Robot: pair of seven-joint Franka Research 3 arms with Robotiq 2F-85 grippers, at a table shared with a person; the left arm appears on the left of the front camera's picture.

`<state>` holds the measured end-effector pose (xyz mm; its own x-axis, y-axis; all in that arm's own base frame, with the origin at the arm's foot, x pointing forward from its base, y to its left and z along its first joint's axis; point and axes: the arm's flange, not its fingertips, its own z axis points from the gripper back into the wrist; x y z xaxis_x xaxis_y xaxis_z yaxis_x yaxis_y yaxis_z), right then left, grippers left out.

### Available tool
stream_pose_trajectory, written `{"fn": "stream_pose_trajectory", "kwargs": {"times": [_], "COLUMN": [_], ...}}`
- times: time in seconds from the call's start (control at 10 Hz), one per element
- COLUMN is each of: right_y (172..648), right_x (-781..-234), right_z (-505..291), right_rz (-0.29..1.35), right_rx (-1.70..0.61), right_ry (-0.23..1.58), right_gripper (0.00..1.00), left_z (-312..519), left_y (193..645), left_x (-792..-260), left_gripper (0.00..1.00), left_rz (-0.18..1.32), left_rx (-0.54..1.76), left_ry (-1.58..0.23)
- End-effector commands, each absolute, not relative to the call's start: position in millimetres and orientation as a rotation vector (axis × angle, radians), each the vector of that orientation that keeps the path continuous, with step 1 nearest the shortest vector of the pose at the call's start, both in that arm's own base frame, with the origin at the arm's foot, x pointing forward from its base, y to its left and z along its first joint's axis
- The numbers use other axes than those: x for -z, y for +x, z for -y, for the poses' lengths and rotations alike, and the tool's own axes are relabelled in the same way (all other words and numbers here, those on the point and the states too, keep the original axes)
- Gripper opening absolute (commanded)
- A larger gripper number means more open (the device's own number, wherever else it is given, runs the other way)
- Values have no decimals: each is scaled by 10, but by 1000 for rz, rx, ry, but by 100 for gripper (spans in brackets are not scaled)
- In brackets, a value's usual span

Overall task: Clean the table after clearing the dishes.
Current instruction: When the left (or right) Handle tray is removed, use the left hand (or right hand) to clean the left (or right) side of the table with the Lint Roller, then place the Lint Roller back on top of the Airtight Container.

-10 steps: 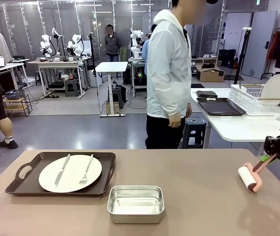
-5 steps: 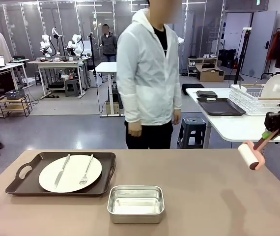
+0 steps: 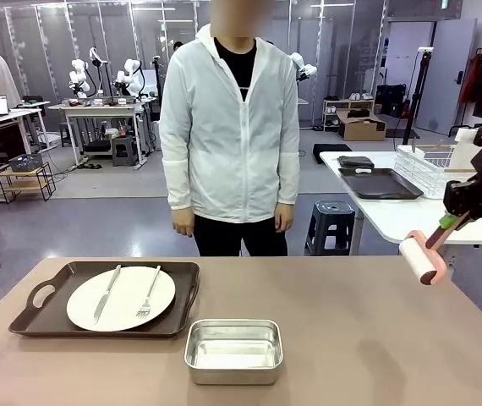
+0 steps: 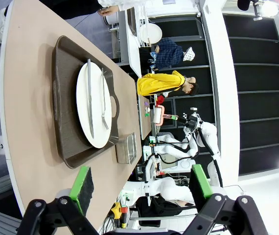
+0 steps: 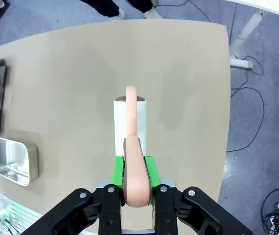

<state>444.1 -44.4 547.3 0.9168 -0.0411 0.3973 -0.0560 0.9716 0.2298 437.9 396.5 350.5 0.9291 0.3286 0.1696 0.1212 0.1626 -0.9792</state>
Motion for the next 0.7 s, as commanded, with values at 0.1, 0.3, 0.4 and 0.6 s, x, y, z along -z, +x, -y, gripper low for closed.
{"fn": "stream_pose_trajectory", "kwargs": {"times": [0.1, 0.3, 0.4, 0.6], "right_y": [4454, 4454, 4454, 4454], "right_x": [-5506, -5506, -5506, -5506], "right_z": [497, 497, 497, 497], "right_rz": [419, 419, 419, 419], "right_rx": [-5, -5, -5, -5], "right_ry": [236, 236, 236, 236], "right_gripper": [21, 21, 21, 21], "left_z": [-3980, -3980, -3980, -3980], "left_y": [4362, 4362, 4362, 4362], "left_x": [-3521, -3521, -3521, -3521], "left_gripper": [100, 100, 100, 100], "left_rz": [390, 390, 390, 390], "left_rx": [-152, -152, -152, -152], "left_ry": [-1406, -1406, -1406, -1406]}}
